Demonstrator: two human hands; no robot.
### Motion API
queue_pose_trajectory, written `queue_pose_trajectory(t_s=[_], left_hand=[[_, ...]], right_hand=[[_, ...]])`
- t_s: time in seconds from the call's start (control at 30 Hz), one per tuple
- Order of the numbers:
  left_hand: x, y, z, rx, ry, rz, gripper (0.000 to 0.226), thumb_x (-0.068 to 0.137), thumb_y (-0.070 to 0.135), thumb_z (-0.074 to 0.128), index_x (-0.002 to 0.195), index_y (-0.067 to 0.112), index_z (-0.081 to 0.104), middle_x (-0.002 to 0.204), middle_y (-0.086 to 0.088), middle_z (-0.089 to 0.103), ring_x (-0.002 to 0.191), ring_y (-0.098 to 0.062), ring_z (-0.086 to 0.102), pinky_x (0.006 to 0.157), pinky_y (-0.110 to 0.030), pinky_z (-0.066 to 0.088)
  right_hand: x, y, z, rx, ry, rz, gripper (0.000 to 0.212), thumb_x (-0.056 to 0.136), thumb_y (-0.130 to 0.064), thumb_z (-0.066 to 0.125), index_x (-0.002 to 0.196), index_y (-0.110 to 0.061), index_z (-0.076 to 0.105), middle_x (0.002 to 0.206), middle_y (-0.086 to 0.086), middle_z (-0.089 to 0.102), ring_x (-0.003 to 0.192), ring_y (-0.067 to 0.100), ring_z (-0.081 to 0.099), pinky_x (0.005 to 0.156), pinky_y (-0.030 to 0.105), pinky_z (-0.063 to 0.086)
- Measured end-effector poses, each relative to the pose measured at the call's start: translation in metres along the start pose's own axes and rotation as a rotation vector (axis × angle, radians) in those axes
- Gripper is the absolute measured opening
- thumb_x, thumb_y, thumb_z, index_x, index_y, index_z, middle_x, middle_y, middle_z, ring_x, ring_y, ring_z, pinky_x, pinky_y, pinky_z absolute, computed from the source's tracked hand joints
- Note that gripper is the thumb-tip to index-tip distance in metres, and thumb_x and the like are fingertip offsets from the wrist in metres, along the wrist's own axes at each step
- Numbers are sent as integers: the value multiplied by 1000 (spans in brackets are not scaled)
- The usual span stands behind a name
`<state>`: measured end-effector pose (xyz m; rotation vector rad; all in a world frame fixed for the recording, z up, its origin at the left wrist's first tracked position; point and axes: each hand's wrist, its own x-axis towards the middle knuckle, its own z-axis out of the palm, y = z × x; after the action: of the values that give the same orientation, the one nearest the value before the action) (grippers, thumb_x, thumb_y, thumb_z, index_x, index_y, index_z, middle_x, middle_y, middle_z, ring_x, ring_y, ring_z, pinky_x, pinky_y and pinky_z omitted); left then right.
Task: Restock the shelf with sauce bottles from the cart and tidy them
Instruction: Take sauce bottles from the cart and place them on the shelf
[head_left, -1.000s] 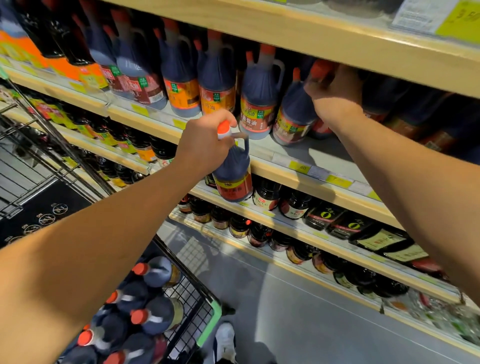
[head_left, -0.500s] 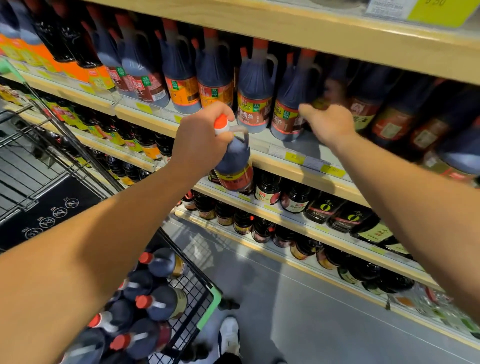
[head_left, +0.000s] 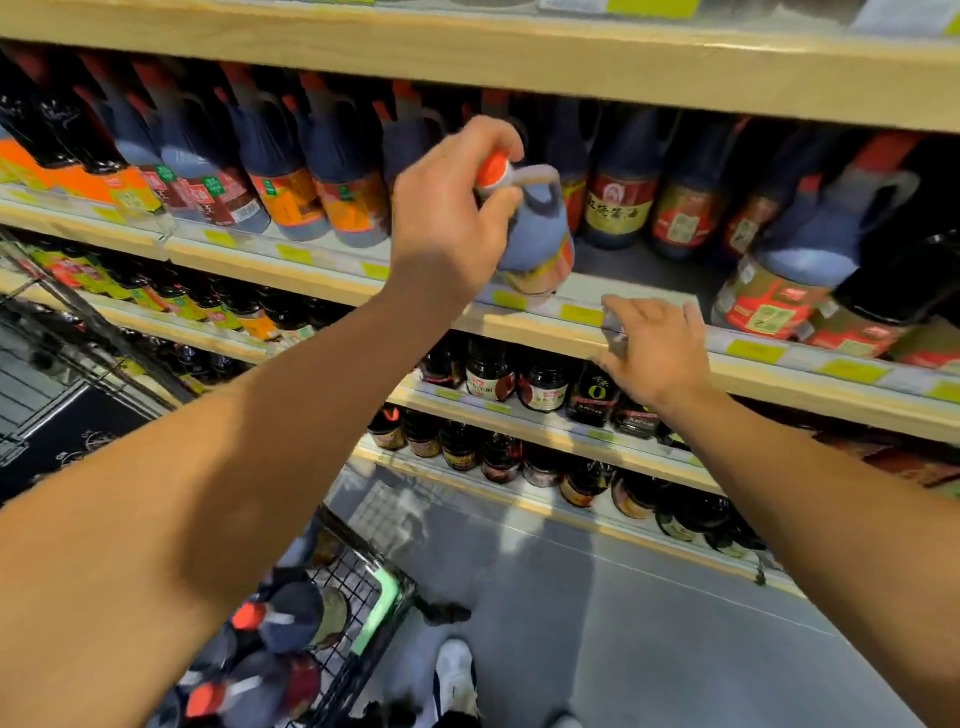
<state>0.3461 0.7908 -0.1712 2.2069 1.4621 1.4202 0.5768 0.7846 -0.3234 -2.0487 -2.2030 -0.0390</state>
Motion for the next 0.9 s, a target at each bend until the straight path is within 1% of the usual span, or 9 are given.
queue_pose_trajectory(t_s=[0.1, 0.23, 0.33, 0.47, 0.53, 0.6, 0.67, 0.73, 0.9], left_hand=[[14, 6, 25, 39, -56, -15, 21, 79, 11, 62, 100, 16, 61, 85, 8, 54, 78, -11, 49, 72, -22, 39], [32, -1, 48, 156, -151, -38, 19, 82, 16, 62, 101, 14, 58, 93, -3, 63, 90, -24, 58, 80, -36, 47], [42, -7, 53, 249, -172, -100, 18, 87, 19, 61, 102, 9, 60, 95, -11, 62, 93, -30, 57, 77, -35, 42], [59, -10, 59, 409, -201, -214, 16, 90, 18, 55, 81, 6, 53, 86, -13, 53, 81, -27, 50, 68, -32, 34], [67, -11, 65, 482, -258, -230, 19, 90, 14, 51, 77, 1, 54, 82, -13, 54, 85, -28, 54, 68, -30, 36], [75, -15, 71, 496, -311, -199, 19, 91, 14, 51, 90, -2, 60, 87, -17, 58, 96, -33, 58, 77, -35, 42], [82, -20, 78, 501, -323, -161, 29, 93, 20, 51, 112, -1, 60, 112, -19, 61, 108, -36, 56, 87, -37, 44], [86, -25, 86, 517, -317, -152, 38, 92, 29, 55, 125, 8, 54, 126, -16, 56, 114, -35, 53, 90, -37, 43], [93, -28, 97, 537, -333, -176, 41, 88, 32, 60, 125, 14, 55, 127, -11, 58, 115, -32, 56, 88, -35, 46]], right_hand=[[0, 1, 2, 22, 9, 11, 65, 84, -52, 60, 142, -33, 37, 134, -3, 52, 127, 25, 41, 113, 47, 19], [1, -1, 1, 110, 22, 17, 64, 83, -53, 61, 140, -34, 40, 133, -5, 52, 128, 23, 40, 113, 46, 17], [1, -3, 0, 171, 32, 51, 63, 82, -49, 62, 140, -35, 41, 133, -7, 51, 130, 22, 37, 115, 43, 13], [0, -6, 1, 177, 57, 65, 63, 82, -49, 63, 139, -35, 42, 131, -9, 52, 130, 21, 37, 116, 42, 12], [0, -7, 1, 178, 62, 77, 63, 81, -50, 63, 138, -35, 43, 131, -9, 53, 130, 21, 37, 116, 42, 12], [1, -7, 1, 171, 58, 82, 62, 82, -51, 62, 138, -35, 42, 132, -8, 52, 130, 21, 37, 116, 42, 11], [0, -7, 1, 170, 57, 83, 62, 82, -52, 62, 138, -35, 42, 133, -7, 52, 130, 22, 37, 116, 42, 12], [0, -7, 1, 168, 54, 82, 62, 83, -52, 61, 139, -34, 42, 133, -7, 52, 130, 22, 38, 117, 43, 14], [-2, -7, -4, 178, 26, 81, 62, 85, -52, 59, 140, -34, 39, 137, -7, 49, 133, 21, 35, 118, 43, 11]])
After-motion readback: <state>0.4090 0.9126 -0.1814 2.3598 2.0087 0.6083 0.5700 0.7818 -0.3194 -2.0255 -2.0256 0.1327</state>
